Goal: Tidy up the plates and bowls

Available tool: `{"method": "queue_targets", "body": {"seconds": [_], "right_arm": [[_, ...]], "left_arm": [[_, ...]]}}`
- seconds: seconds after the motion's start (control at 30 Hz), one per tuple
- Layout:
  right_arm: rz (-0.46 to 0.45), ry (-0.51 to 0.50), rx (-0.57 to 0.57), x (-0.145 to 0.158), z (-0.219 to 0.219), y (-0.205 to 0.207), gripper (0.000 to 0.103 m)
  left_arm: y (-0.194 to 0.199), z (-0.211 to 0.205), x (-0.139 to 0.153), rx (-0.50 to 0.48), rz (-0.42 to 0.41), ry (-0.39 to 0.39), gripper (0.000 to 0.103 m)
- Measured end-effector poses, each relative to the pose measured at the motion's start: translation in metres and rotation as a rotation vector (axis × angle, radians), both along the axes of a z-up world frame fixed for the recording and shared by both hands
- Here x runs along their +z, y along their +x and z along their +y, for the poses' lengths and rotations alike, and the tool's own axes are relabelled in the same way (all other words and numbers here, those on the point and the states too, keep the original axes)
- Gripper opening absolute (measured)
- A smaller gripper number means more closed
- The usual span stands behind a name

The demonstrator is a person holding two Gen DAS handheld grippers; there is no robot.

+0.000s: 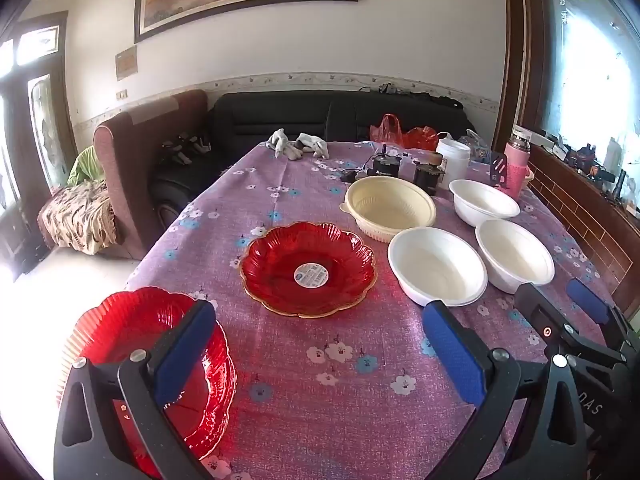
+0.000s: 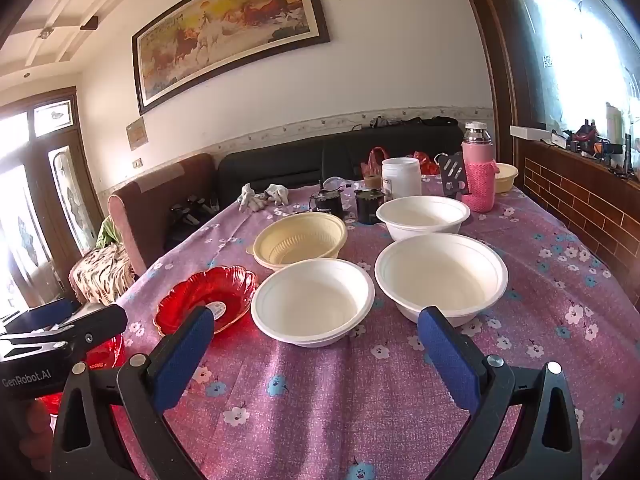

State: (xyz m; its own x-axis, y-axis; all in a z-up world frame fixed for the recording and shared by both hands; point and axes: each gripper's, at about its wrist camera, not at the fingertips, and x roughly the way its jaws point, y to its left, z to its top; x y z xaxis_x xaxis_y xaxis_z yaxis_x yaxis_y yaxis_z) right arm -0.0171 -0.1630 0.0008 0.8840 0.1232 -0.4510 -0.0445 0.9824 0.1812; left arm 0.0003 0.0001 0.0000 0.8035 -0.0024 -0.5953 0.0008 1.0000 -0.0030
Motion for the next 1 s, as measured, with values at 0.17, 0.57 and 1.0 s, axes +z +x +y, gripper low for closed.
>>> {"method": "queue_targets", "body": {"seconds": [0.17, 0.57, 1.0], "right_arm": [[-0.019, 0.006, -0.001, -0.001, 0.001, 0.002, 0.102], [-0.011, -0.003, 0.010, -0.002, 0.008, 0.005, 0.102], [-0.002, 0.008, 0.007, -0.004, 0.007, 0.006, 0.102]], "left_arm": [[-0.001, 0.004, 0.000, 0.004, -0.005, -0.015, 0.103], [0.005, 0.009, -0.003, 0.010, 0.000, -0.017, 0.103], [0.002, 0.014, -0.009, 0.018, 0.011, -0.024, 0.103]]}}
